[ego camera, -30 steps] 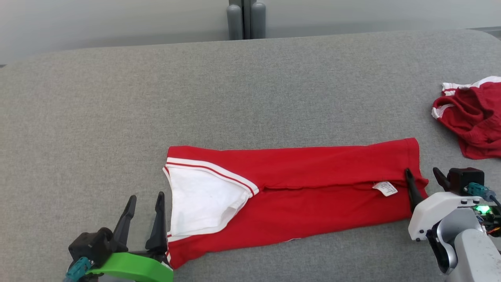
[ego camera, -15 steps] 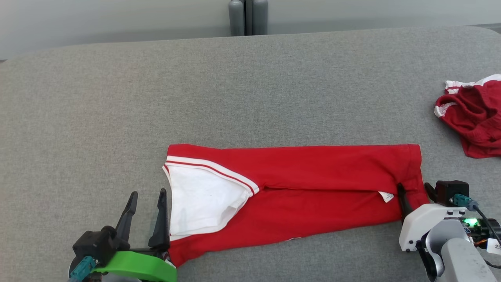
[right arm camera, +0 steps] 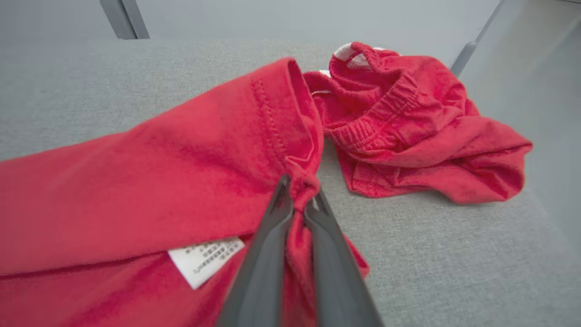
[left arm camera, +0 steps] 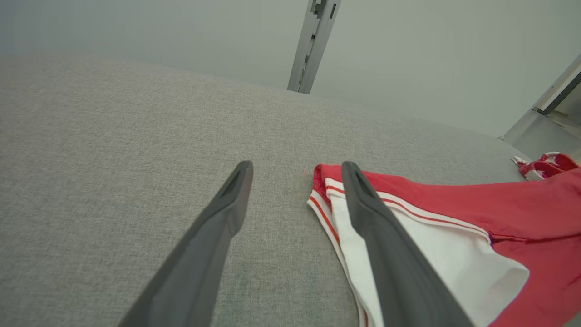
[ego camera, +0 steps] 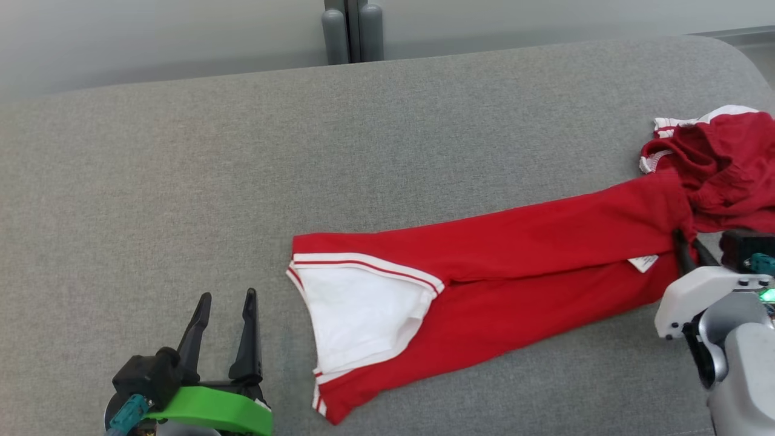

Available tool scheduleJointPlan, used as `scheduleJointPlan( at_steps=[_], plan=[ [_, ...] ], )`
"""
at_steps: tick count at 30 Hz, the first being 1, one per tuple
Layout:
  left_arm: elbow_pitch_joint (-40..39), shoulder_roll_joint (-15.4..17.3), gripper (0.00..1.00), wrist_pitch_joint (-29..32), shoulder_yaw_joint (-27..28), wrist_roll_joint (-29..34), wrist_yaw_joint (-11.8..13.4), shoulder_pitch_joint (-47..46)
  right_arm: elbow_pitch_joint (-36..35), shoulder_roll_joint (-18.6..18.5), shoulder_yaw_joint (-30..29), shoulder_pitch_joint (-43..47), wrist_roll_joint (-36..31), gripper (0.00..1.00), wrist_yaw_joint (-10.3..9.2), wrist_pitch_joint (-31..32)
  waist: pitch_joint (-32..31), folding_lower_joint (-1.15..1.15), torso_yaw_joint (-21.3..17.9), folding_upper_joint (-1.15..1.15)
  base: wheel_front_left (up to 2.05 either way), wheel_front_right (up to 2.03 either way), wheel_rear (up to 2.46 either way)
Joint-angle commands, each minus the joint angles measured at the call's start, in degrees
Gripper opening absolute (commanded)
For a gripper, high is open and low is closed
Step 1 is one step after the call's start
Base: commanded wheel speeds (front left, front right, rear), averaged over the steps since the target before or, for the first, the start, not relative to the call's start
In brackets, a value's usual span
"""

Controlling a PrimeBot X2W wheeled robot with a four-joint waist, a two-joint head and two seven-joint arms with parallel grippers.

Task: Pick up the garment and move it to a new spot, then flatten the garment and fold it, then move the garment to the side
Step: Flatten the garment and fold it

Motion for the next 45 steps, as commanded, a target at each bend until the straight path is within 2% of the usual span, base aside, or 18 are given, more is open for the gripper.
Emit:
scheduleJointPlan(
  at_steps=[1, 6, 11, 20, 31, 45],
  plan=[
    [0.2, -0.1, 1.0, -0.2, 0.4, 0.3, -0.2, -0.7, -1.4, -0.9, -1.0, 0.7, 0.4, 0.0, -0.12, 0.4, -0.3, 0.0, -0.4, -0.01, 0.0, 0.0, 0.0],
    [0.5, -0.7, 1.0, -0.2, 0.8, 0.9, -0.6, -0.4, -7.0, -0.7, -1.9, 2.4, 3.0, 0.0, -0.11, 2.3, -0.7, 0.0, -0.8, -0.01, 0.0, 0.0, 0.0],
    [1.1, -1.0, 1.0, -0.2, 0.7, 1.4, -1.1, -0.7, -12.2, 1.2, 1.8, 3.9, 4.4, 0.0, -0.11, 3.9, -1.0, 0.0, -0.5, -0.01, 0.0, 0.0, 0.0],
    [2.1, -1.3, 1.0, -0.2, 0.9, 2.0, -1.8, -1.5, -19.4, 4.8, 17.4, 5.4, 10.2, 0.0, -0.11, 6.1, -1.9, 0.0, 2.2, -0.01, 0.0, 0.0, 0.0],
    [2.8, -2.1, 1.0, -0.2, 0.4, 2.2, -2.4, -1.5, -14.0, 5.5, 37.2, 2.7, 21.7, 0.0, -0.1, 3.5, -3.2, 0.0, 6.7, -0.01, 0.0, 0.0, 0.0],
    [3.7, -3.1, 1.0, -0.2, 0.5, 2.5, -3.0, -1.5, -2.8, 5.5, 48.0, -4.3, 28.1, 0.0, -0.1, -0.4, -3.1, 0.0, 8.6, -0.01, 0.0, 0.0, 0.0]
  ],
)
